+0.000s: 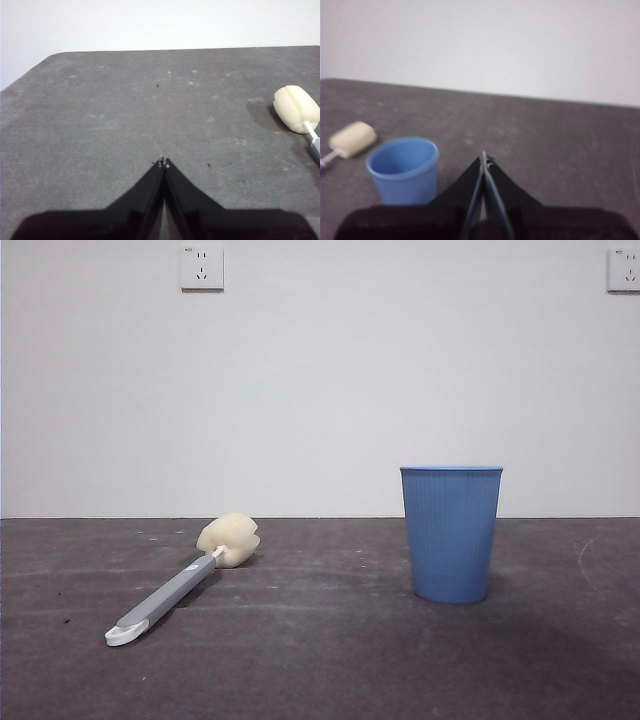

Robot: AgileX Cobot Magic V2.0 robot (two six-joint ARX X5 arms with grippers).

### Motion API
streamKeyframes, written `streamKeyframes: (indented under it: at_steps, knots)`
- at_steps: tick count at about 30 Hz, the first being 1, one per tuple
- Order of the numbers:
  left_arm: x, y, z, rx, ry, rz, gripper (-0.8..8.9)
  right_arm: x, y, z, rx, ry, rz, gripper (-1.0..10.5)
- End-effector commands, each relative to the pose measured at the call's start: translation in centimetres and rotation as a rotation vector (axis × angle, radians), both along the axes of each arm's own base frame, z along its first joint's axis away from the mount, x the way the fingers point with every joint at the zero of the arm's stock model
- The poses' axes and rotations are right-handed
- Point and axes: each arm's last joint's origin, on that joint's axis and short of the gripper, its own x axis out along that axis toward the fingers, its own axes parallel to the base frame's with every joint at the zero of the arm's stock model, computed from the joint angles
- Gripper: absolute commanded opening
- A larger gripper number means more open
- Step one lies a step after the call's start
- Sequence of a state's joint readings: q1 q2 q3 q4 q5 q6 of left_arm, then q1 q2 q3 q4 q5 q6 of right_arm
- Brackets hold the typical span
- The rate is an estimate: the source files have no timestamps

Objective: Pick up the cup brush,pick up the cup,insert the brush into the cup,clean the cup,put the cup brush back,put the cup back to the fixed position on the table

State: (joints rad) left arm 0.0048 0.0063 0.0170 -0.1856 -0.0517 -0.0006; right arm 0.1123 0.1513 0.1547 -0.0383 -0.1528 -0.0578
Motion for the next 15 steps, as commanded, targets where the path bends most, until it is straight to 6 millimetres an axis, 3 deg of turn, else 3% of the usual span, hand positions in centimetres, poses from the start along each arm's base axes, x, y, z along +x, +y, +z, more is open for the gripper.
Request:
streamKeyframes:
  at_steps: [1,9,15]
  knots:
    - [0.1,0.0,-0.4,-0.004,0.005,0.001,-0.03,-0.2,-0.3,-1.0,0.018,-0.017,-0.027,0.0]
    - [0.1,0.0,-0.4,-0.004,0.005,0.002,-0.03,-0.2,-0.7,-4.2,0.029,0.037,-0.077,0.0]
    - [0.1,0.0,-0.4,-0.004,0.005,0.001,-0.03,-0.3,-0.8,-5.3,0.011,0.141,-0.084,0.0]
